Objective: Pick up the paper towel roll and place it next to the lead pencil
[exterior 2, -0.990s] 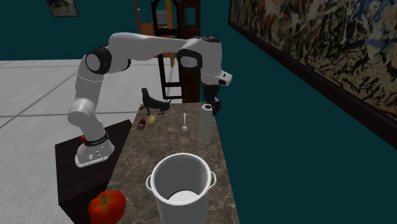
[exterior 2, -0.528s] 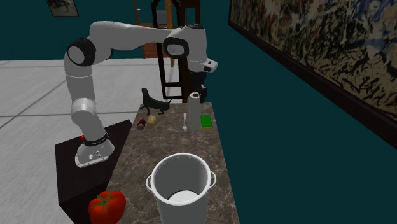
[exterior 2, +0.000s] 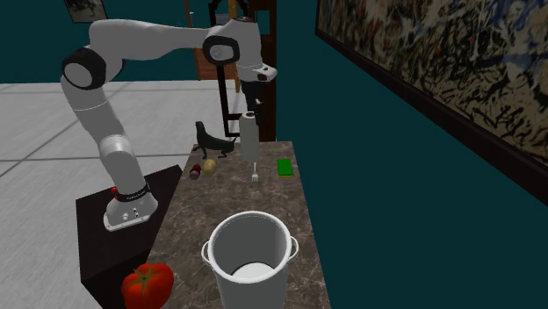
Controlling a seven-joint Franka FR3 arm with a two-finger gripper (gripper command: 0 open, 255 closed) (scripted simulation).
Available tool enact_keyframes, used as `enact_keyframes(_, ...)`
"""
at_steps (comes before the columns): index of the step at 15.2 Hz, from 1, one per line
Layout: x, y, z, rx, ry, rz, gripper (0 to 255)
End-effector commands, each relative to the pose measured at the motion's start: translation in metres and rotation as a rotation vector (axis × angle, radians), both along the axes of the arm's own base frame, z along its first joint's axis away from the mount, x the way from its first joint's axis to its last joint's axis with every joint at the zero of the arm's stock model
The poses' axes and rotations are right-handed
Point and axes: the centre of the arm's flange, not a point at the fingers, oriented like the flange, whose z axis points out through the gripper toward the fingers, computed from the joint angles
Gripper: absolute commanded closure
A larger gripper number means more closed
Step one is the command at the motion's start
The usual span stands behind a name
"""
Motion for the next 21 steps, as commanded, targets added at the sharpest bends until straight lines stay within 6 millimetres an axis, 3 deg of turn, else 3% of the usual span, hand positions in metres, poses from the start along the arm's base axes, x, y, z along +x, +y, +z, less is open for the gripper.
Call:
enact_keyframes(1, -0.006, 0.024, 0.008, -0.001, 0.000, -0.001, 255)
enact_keyframes(21, -0.056, 0.267, 0.097, -0.001, 0.000, -0.001, 255)
